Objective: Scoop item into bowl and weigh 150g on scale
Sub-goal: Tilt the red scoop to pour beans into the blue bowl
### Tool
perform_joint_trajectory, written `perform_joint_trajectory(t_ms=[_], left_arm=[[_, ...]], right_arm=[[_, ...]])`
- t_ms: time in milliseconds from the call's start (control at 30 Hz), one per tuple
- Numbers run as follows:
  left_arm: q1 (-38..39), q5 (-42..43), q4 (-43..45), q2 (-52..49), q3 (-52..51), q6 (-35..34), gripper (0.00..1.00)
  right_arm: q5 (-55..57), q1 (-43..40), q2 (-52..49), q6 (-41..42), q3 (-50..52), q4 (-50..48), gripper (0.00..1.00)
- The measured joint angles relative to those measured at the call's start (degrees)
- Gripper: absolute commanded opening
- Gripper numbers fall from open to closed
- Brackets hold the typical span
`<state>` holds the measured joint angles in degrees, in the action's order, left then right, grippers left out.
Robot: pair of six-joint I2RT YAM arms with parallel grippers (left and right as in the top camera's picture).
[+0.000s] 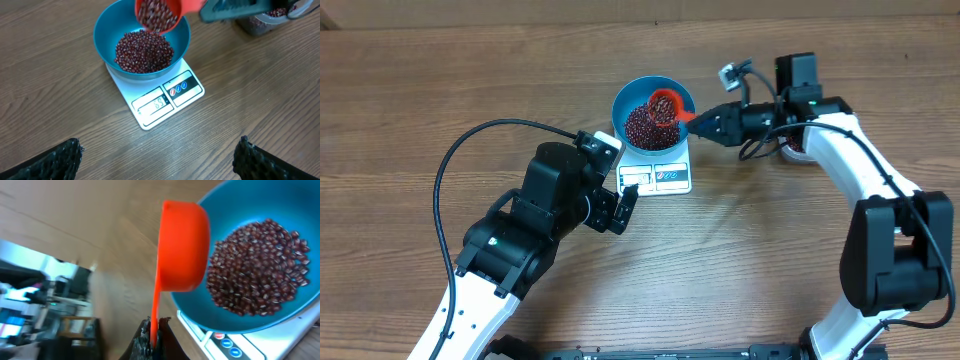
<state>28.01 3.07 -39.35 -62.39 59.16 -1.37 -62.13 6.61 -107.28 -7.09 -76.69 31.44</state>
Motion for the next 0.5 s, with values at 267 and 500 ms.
perform_joint_trajectory(t_ms=[267,500], left_arm=[[0.0,0.0,0.0,0.0,0.0,0.0,1.00],[0.0,0.0,0.0,0.0,0.0,0.0,0.99]], right_arm=[[15.0,4.5,0.0,0.0,0.0,-3.8,0.04],[18.5,5.2,0.0,-4.3,0.0,-4.9,0.04]])
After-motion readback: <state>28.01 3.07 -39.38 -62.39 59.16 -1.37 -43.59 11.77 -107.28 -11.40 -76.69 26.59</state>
